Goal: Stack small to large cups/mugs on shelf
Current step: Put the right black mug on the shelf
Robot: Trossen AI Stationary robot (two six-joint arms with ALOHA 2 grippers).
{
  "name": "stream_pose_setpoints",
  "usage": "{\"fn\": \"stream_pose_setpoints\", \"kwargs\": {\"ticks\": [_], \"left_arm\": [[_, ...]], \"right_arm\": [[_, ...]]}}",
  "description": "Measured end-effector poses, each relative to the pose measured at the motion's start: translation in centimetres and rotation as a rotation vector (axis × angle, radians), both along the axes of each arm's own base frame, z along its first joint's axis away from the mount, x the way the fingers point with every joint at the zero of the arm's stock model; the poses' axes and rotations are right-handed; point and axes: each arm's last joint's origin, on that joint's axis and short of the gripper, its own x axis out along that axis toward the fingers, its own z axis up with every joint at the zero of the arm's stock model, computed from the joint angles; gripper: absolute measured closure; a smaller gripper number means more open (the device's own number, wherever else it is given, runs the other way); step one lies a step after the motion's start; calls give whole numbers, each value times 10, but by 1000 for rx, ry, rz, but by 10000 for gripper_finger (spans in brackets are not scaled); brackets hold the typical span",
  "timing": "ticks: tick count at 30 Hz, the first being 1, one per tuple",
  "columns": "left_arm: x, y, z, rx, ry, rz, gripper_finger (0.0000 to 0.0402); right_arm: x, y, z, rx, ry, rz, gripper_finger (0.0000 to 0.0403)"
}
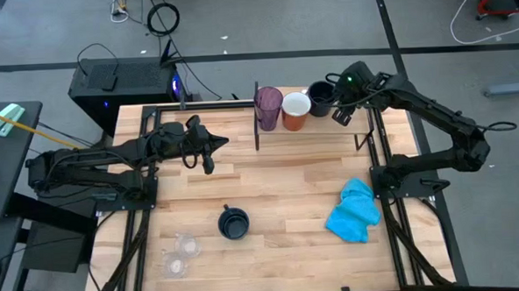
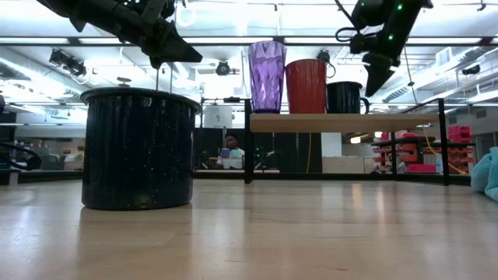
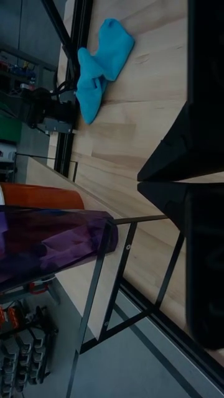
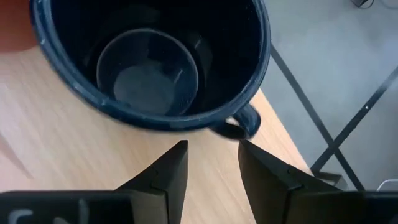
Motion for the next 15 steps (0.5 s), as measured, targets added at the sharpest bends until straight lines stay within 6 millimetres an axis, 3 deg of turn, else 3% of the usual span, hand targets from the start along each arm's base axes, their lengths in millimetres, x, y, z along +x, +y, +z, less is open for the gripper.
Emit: {"fn": "stream_pose_setpoints", "kwargs": {"ticks": [15], "left_arm": [[0,0,0,0,0,0,388]], "right_arm": [[5,-4,3,-48,-62,-5,261]]}}
